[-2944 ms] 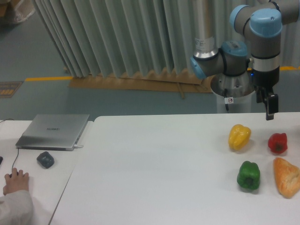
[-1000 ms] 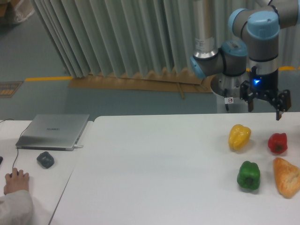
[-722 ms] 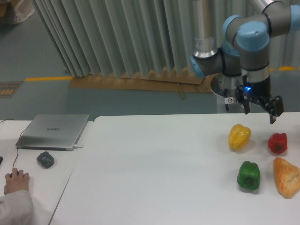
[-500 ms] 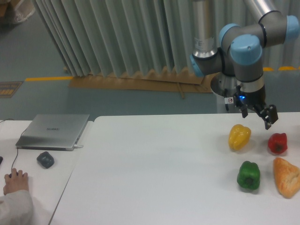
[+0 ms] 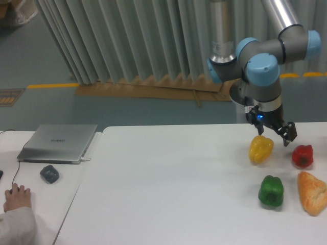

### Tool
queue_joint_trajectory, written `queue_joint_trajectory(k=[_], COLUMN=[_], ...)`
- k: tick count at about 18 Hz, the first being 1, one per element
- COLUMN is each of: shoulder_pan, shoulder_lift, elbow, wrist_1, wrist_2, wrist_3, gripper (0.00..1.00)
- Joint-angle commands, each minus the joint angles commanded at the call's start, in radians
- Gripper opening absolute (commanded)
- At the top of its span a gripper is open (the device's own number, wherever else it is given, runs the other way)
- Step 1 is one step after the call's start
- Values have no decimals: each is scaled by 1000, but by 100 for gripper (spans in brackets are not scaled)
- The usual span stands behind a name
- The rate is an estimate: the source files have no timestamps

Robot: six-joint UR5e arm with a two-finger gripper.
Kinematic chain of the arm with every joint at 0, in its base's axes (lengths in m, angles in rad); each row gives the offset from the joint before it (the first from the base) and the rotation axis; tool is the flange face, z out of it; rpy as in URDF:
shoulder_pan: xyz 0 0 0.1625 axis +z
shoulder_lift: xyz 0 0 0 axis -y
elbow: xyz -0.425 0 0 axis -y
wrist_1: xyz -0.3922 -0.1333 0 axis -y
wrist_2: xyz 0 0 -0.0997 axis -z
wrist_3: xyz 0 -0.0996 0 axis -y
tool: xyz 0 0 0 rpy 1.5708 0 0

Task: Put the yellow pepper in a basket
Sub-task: 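Lower the open gripper onto the yellow pepper, then close the gripper around the yellow pepper's stem end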

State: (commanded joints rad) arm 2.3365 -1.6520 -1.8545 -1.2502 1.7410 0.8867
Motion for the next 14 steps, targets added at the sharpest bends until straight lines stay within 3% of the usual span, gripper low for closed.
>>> queue_joint_trajectory(k=[3, 14], shoulder_pan=[-34, -42], shoulder_lift=[-40, -64], elbow=[-12, -25], wrist_1=[8, 9], wrist_2=[23, 66], wrist_3=[-5, 2], gripper=[100, 100])
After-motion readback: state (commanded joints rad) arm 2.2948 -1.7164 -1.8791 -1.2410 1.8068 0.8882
